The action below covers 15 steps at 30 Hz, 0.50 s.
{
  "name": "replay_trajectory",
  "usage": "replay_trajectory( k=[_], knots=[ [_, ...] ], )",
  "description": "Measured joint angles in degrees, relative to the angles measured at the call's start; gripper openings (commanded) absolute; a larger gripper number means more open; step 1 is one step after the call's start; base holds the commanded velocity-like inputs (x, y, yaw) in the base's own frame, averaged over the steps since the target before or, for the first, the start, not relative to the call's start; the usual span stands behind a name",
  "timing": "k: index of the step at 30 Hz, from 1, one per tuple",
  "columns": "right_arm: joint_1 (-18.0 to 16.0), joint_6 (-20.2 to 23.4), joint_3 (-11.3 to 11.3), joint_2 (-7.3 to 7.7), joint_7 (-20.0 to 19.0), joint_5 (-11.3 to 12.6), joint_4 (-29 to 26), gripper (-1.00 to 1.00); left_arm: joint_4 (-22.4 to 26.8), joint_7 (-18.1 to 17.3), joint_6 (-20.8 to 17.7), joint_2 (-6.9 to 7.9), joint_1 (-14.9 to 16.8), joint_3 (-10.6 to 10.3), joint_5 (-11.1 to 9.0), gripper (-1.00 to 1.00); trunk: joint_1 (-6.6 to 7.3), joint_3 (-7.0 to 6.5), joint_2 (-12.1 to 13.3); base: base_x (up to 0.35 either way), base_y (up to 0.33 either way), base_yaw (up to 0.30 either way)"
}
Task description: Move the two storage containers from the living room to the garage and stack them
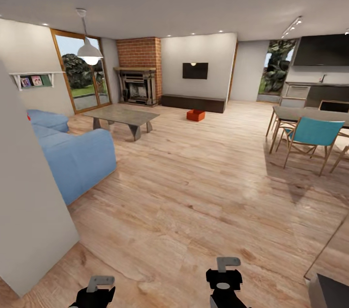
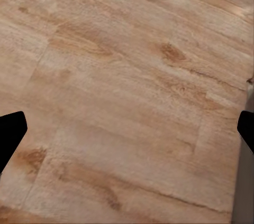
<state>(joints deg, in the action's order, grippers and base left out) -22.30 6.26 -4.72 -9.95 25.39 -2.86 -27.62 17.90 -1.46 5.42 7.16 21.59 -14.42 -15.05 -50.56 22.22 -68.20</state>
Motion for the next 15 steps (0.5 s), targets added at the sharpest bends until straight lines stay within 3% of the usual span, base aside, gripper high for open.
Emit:
replay_trajectory(
  k=[15],
  knots=[
    [0.0,-1.3,0.1,0.44,0.3,-0.4,-0.1,1.00,0.3,0.0,1.4,0.09,0.0,0.2,-0.1,1.00,0.00,0.00,0.0,0.315,-0.004,0.000]
  ],
)
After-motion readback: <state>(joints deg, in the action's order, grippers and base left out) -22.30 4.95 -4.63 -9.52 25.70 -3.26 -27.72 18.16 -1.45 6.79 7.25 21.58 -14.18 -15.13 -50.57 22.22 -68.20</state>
